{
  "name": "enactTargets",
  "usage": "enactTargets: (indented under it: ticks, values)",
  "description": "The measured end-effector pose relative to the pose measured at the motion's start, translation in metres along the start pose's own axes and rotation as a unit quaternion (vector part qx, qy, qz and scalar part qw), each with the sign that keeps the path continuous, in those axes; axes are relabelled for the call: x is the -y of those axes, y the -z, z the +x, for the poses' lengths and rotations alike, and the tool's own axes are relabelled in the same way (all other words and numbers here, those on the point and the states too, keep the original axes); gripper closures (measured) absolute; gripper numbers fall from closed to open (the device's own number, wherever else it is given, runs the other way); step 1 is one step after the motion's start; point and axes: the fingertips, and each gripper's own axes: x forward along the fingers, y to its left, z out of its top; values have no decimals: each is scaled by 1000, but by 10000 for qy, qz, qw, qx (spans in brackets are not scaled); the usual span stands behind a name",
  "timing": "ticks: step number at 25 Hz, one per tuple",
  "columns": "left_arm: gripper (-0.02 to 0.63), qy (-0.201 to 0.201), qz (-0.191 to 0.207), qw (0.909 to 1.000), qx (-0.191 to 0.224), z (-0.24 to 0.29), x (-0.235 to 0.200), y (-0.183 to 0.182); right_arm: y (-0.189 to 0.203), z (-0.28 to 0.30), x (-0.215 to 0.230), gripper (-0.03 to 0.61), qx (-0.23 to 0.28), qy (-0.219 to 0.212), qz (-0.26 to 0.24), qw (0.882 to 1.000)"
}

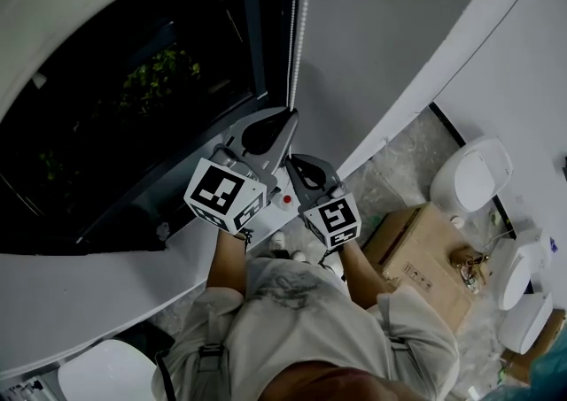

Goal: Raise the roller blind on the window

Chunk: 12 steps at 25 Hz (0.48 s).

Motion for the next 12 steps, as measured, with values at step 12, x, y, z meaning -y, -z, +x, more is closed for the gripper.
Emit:
enactTargets:
  ticks: [12]
  values:
    - [603,24,-229,9995,-203,-5,5,29,29,-3,-2,566,-244,-9,108,9996]
